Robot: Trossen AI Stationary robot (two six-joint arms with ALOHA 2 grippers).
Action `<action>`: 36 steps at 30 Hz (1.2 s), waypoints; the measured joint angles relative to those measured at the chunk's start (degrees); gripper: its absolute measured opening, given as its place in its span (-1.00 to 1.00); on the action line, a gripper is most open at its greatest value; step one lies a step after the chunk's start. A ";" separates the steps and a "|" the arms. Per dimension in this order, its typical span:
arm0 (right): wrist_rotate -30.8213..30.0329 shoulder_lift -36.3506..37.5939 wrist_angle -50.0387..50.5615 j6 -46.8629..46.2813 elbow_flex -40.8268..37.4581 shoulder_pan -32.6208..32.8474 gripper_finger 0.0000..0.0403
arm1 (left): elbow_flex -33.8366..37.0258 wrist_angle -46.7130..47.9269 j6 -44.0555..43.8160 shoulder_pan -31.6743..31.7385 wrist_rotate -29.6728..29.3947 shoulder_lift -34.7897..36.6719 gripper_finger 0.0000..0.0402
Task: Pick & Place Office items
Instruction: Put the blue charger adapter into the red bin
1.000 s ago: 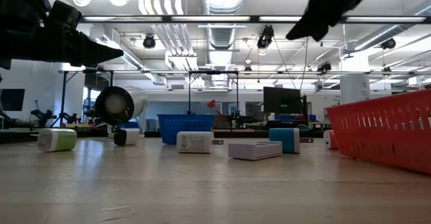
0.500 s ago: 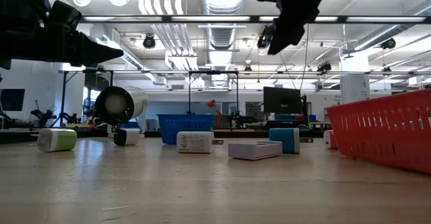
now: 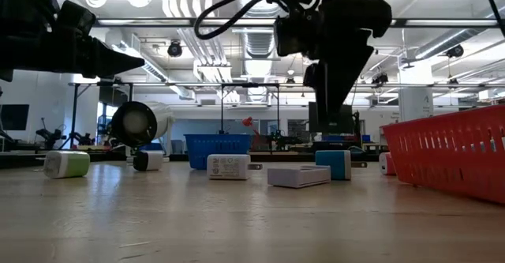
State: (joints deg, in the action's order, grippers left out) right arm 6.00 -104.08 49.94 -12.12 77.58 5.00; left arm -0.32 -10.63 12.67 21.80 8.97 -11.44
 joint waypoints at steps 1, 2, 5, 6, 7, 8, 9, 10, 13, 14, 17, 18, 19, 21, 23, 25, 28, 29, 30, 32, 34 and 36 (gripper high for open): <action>0.48 -0.66 -0.10 0.01 0.16 0.02 0.26 | 0.00 0.00 0.00 0.00 0.00 0.00 -0.96; 0.52 -1.15 -0.12 -0.16 0.27 0.04 0.28 | 0.00 0.00 0.00 0.00 0.00 0.00 -0.96; 0.52 -2.72 -0.14 -1.33 0.33 -0.02 0.32 | 0.00 0.00 0.00 0.00 0.00 0.00 -0.94; 0.48 -2.99 -0.17 -1.62 0.33 -0.05 0.32 | 0.00 0.00 0.00 0.00 0.00 0.00 -0.94; 0.50 -3.13 -0.44 -1.78 0.24 -0.05 0.33 | 0.00 0.00 0.00 0.00 0.00 0.00 -0.94; 0.50 -3.25 -0.87 -2.18 0.17 -0.03 0.34 | 0.00 0.01 0.00 0.00 0.00 0.00 -0.94; 0.51 -3.39 -1.04 -2.72 0.18 0.00 0.34 | 0.00 0.02 0.00 0.00 0.00 0.00 -0.94; 0.52 -3.54 -0.85 -3.12 0.17 0.00 0.35 | 0.00 0.02 0.00 0.00 0.00 0.00 -0.94; 0.52 -4.34 -1.07 -3.55 0.05 -0.01 0.35 | 0.00 0.17 0.00 0.00 0.00 0.00 -0.95; 0.50 -4.65 -1.33 -3.64 0.05 -0.03 0.35 | 0.00 0.16 0.00 0.00 0.00 0.00 -0.95; 0.52 -6.33 -1.28 -4.65 0.07 0.00 0.35 | 0.00 0.16 0.00 0.00 0.00 0.00 -0.95; 0.52 -7.00 -1.20 -4.96 0.05 0.00 0.35 | 0.00 0.16 0.00 0.00 0.00 0.00 -0.95; 0.52 -7.58 -1.03 -5.39 0.03 0.00 0.35 | 0.00 0.17 -0.02 0.00 0.00 0.00 -0.95; 0.52 -8.62 -1.06 -5.83 0.01 0.00 0.34 | 0.00 0.17 -0.23 0.00 0.00 0.00 -0.94; 0.52 -9.53 -1.06 -5.91 0.01 -0.03 0.34 | 0.00 0.17 -0.24 0.00 -0.02 0.00 -0.95; 0.52 -10.35 -1.04 -5.90 0.01 0.00 0.35 | 0.00 0.22 -0.24 0.00 -0.02 0.00 -0.95; 0.52 -10.57 -1.18 -5.61 -0.01 0.00 0.35 | 0.00 0.20 -0.23 0.00 -0.02 0.00 -0.96; 0.52 -10.61 -1.37 -5.46 0.03 0.00 0.34 | 0.00 0.20 -0.24 0.00 -0.02 0.00 -0.96; 0.52 -10.63 -1.45 -5.03 0.05 0.00 0.33 | 0.00 0.20 -0.22 0.00 -0.02 0.00 -0.95; 0.50 -10.63 -1.46 -4.45 -0.02 -0.03 0.32 | 0.00 0.20 -0.24 0.00 -0.04 0.00 -0.94; 0.51 -10.55 -2.06 -4.00 -0.01 0.00 0.30 | 0.00 0.20 -0.22 0.00 -0.04 0.00 -0.94; 0.52 -10.46 -2.17 -3.66 0.01 0.00 0.27 | 0.00 0.22 -0.24 0.00 -0.04 0.00 -0.94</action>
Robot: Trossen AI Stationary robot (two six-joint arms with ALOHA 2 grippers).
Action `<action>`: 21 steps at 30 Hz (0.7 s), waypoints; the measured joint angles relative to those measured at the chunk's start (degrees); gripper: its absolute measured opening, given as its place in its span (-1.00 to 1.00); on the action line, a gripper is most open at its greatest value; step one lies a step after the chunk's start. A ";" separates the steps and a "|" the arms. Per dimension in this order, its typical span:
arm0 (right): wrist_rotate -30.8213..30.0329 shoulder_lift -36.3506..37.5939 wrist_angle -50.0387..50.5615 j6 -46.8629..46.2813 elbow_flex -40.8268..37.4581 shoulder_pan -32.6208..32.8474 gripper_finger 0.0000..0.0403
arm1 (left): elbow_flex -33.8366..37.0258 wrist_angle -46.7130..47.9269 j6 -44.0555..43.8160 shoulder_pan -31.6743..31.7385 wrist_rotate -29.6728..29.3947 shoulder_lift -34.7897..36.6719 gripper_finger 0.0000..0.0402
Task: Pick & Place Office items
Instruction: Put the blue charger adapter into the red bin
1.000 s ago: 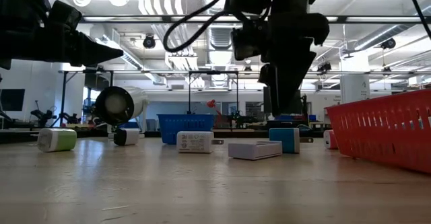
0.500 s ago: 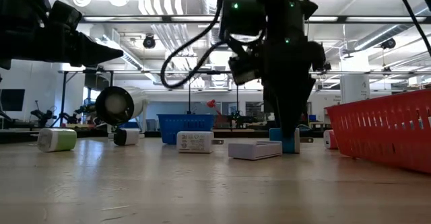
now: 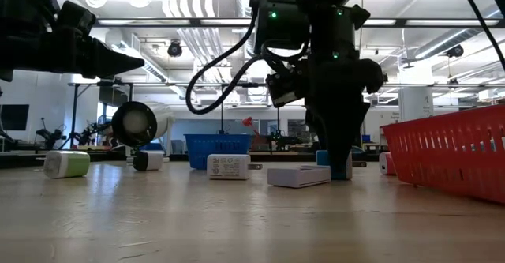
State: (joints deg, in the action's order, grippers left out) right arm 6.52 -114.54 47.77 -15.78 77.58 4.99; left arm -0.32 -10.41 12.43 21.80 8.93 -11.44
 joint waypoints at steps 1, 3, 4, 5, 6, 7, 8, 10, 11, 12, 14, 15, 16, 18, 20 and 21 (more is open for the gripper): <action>-0.01 0.00 -0.03 0.12 0.00 0.00 0.26 | 0.00 0.00 0.01 0.00 0.00 0.00 -0.94; 0.18 0.00 -0.09 0.12 0.00 0.00 0.23 | 0.00 0.00 0.02 0.00 -0.02 0.00 -0.94; 0.91 0.00 -0.09 0.12 0.00 0.00 0.21 | 0.00 0.01 0.00 0.00 -0.02 0.00 -0.95; 1.76 -0.12 -0.17 0.14 0.00 0.00 0.18 | 0.00 0.04 0.00 0.00 -0.02 0.00 -0.95; 2.46 -0.39 -0.38 0.43 0.00 -0.02 0.16 | 0.00 0.10 0.00 0.00 -0.02 0.00 -0.95; 2.55 -0.60 -0.53 0.79 0.00 -0.01 0.13 | 0.00 0.14 0.02 0.00 -0.02 0.00 -0.95; 2.35 -0.70 -0.54 1.15 0.00 0.00 0.10 | 0.00 0.17 0.02 0.00 -0.02 0.00 -0.95; 2.40 -0.70 -0.59 1.71 0.00 -0.02 0.02 | 0.00 0.17 0.02 0.00 -0.04 0.00 -0.94; 2.39 -0.70 -0.60 2.04 0.00 -0.05 -0.02 | 0.00 0.18 0.02 0.00 -0.04 0.00 -0.94; 2.35 -0.70 -0.59 2.31 0.00 -0.07 -0.06 | 0.00 0.17 0.00 0.00 -0.05 0.00 -0.94; 2.46 -0.61 -0.58 2.70 0.00 -0.07 -0.17 | 0.00 0.20 0.02 -0.01 -0.04 0.00 -0.95; 2.48 -0.54 -0.57 2.76 0.00 -0.04 -0.22 | 0.00 0.21 0.02 0.00 -0.06 0.00 -0.95; 2.51 -0.43 -0.57 2.90 0.00 -0.02 -0.27 | 0.00 0.21 0.02 0.00 -0.05 0.00 -0.95; 2.54 -0.37 -0.55 2.94 0.00 -0.02 -0.32 | 0.00 0.23 0.02 0.00 -0.04 0.00 -0.96; 2.55 -0.33 -0.51 3.32 0.00 -0.02 -0.32 | 0.00 0.24 0.00 0.00 -0.04 0.00 -0.96; 2.56 -0.24 -0.47 3.78 0.00 -0.02 -0.32 | 0.00 0.33 0.02 -0.02 -0.04 0.00 -0.96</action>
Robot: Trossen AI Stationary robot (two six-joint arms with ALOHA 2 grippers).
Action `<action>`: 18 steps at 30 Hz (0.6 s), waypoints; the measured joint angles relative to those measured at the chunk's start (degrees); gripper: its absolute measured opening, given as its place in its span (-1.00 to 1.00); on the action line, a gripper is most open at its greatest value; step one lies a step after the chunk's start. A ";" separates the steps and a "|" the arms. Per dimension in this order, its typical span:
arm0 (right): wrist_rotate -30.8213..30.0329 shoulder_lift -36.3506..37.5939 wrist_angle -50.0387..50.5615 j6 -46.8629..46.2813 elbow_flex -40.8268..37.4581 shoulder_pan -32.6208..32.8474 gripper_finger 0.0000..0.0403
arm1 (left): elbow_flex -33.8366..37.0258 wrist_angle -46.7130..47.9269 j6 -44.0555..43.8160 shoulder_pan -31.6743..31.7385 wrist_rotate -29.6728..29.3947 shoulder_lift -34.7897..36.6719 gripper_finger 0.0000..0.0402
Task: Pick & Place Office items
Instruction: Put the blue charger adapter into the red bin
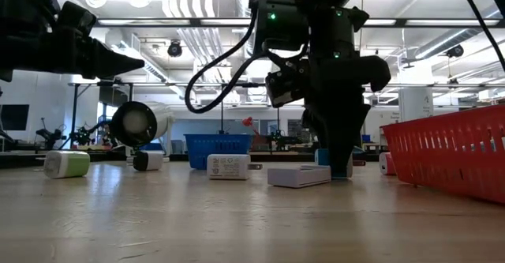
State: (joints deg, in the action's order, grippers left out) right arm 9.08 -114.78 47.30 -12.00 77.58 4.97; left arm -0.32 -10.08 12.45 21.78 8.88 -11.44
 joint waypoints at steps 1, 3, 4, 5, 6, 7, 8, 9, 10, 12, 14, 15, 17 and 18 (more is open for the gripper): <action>-0.01 0.25 0.06 0.43 -0.02 -0.01 -0.32 | 0.00 0.06 -0.02 0.02 0.00 0.00 -0.95; 0.02 1.32 0.04 1.40 -0.02 -0.13 -0.32 | 0.00 0.32 -0.21 0.02 0.00 0.00 -0.94; 0.05 2.07 0.01 1.79 -0.02 -0.29 -0.32 | 0.00 0.45 -0.22 0.02 0.00 0.00 -0.94; 0.07 3.06 0.01 1.95 -0.02 -0.49 -0.32 | 0.00 0.59 -0.22 0.02 0.00 0.00 -0.94; 0.08 4.15 0.05 2.16 -0.02 -0.77 -0.32 | 0.00 0.76 -0.22 0.02 0.00 0.00 -0.93; 0.02 5.32 0.03 2.44 -0.02 -1.08 -0.32 | 0.00 0.85 -0.22 0.00 0.00 0.00 -0.93; 0.01 6.73 -0.06 2.81 -0.02 -1.44 -0.32 | 0.00 0.83 -0.22 0.02 0.00 0.00 -0.93; -0.01 8.17 -0.20 3.20 -0.02 -1.81 -0.32 | 0.00 0.83 -0.22 0.02 0.00 0.00 -0.93; -0.02 9.87 -0.36 3.78 -0.02 -2.23 -0.32 | 0.00 0.83 -0.22 0.02 0.00 0.00 -0.93; -0.02 13.38 -1.90 5.29 -0.28 -2.85 -0.32 | 0.00 0.81 -0.22 0.01 0.00 0.00 -0.93; -0.01 17.41 -4.65 6.73 -1.20 -3.40 -0.32 | 0.00 0.82 -0.22 0.00 0.02 0.00 -0.93; 0.00 19.60 -6.12 7.41 -1.84 -3.71 -0.32 | 0.00 0.78 -0.22 0.01 0.01 0.00 -0.93; 0.10 24.20 -9.84 8.22 -3.55 -4.32 -0.32 | 0.00 0.82 -0.22 0.00 0.02 0.00 -0.93; 0.23 26.67 -11.98 8.36 -4.64 -4.59 -0.32 | 0.00 0.78 -0.22 0.02 0.02 0.00 -0.93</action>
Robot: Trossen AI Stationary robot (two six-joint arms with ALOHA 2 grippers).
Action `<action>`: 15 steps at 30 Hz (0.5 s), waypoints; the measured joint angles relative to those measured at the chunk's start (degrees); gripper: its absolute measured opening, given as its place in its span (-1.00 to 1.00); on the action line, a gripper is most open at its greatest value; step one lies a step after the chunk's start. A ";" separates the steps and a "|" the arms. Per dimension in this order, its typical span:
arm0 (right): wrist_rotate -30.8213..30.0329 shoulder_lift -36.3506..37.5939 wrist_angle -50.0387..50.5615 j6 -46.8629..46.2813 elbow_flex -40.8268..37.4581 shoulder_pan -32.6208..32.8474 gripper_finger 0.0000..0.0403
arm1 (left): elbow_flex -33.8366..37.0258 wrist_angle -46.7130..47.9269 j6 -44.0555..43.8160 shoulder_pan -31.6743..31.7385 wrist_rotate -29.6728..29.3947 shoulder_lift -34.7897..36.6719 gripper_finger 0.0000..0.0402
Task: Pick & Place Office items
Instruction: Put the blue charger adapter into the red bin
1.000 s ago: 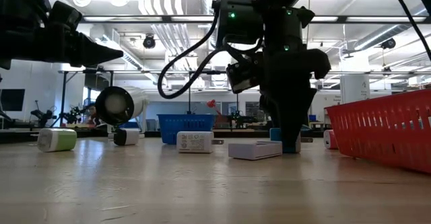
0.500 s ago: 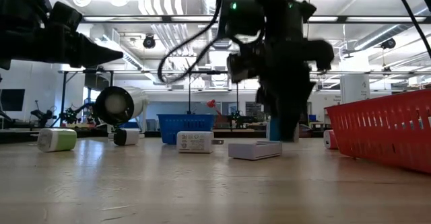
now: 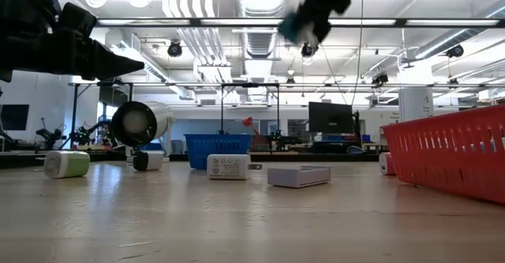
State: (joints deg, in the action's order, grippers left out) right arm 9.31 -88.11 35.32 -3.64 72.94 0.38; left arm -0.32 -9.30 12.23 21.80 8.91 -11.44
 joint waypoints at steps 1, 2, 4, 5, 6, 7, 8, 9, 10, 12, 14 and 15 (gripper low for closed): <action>0.15 2.75 -2.95 -0.06 -1.42 -0.28 -0.32 | 0.00 0.09 0.00 0.00 0.00 0.00 -0.93; 0.27 5.35 -5.99 -0.25 -2.96 -0.56 -0.32 | 0.00 0.09 0.00 0.00 0.02 0.00 -0.93; 0.45 10.80 -11.91 -0.63 -6.41 -1.00 -0.32 | 0.00 0.10 0.00 0.00 0.02 0.00 -0.93; 0.59 13.39 -14.28 -0.60 -8.22 -1.33 -0.32 | 0.00 0.10 0.00 0.00 0.02 -0.02 -0.93; 0.90 16.12 -16.49 -0.33 -10.20 -1.63 -0.32 | 0.00 0.09 0.00 0.00 0.01 0.00 -0.93; 1.50 18.77 -18.95 0.11 -12.39 -1.92 -0.32 | 0.00 0.10 0.00 0.00 0.02 0.00 -0.93; 2.69 21.40 -21.69 0.35 -14.74 -2.24 -0.32 | 0.00 0.10 0.00 0.00 0.02 0.00 -0.93; 4.31 24.00 -24.46 0.40 -17.04 -2.61 -0.31 | 0.00 0.09 0.00 0.00 0.02 0.00 -0.93; 6.14 26.76 -27.56 0.42 -19.62 -3.06 -0.31 | 0.00 0.11 0.00 0.00 0.02 -0.01 -0.93; 7.53 31.82 -33.01 -0.02 -24.22 -3.80 -0.31 | 0.00 0.10 0.00 0.00 0.02 0.00 -0.93; 7.68 36.57 -36.79 -0.03 -28.91 -4.57 -0.31 | 0.00 0.11 0.00 0.00 0.01 0.00 -0.94; 7.66 38.71 -38.50 0.23 -31.15 -4.96 -0.31 | 0.00 0.11 0.00 0.00 0.01 0.00 -0.94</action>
State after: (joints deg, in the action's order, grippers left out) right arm 16.96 -49.40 -3.18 -3.41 41.78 -4.58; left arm -0.32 -9.20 12.23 21.80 8.92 -11.44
